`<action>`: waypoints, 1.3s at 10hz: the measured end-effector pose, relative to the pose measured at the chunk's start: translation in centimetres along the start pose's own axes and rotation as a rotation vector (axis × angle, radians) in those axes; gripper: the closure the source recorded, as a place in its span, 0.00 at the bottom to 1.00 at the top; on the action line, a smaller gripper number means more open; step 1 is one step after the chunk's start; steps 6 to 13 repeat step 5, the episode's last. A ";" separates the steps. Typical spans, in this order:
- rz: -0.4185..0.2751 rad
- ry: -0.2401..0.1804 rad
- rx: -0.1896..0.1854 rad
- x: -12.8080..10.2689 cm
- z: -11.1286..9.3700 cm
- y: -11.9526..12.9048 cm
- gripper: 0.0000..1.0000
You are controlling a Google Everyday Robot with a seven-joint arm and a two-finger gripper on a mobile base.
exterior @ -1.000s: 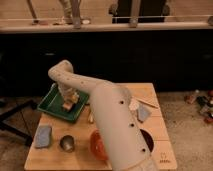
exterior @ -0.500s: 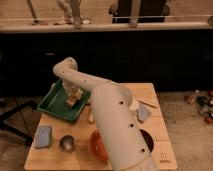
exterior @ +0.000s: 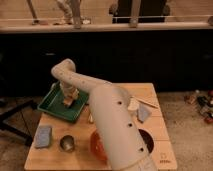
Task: Wipe tray with eraser
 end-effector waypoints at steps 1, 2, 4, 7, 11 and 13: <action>-0.011 -0.004 0.009 -0.4 -0.1 0.0 0.97; -0.029 -0.010 0.016 -1.0 -0.2 0.3 0.97; -0.057 -0.022 0.027 -2.3 -0.7 0.7 0.97; -0.062 -0.023 0.028 -2.5 -0.9 0.9 0.97; -0.062 -0.023 0.028 -2.5 -0.9 0.9 0.97; -0.062 -0.023 0.028 -2.5 -0.9 0.9 0.97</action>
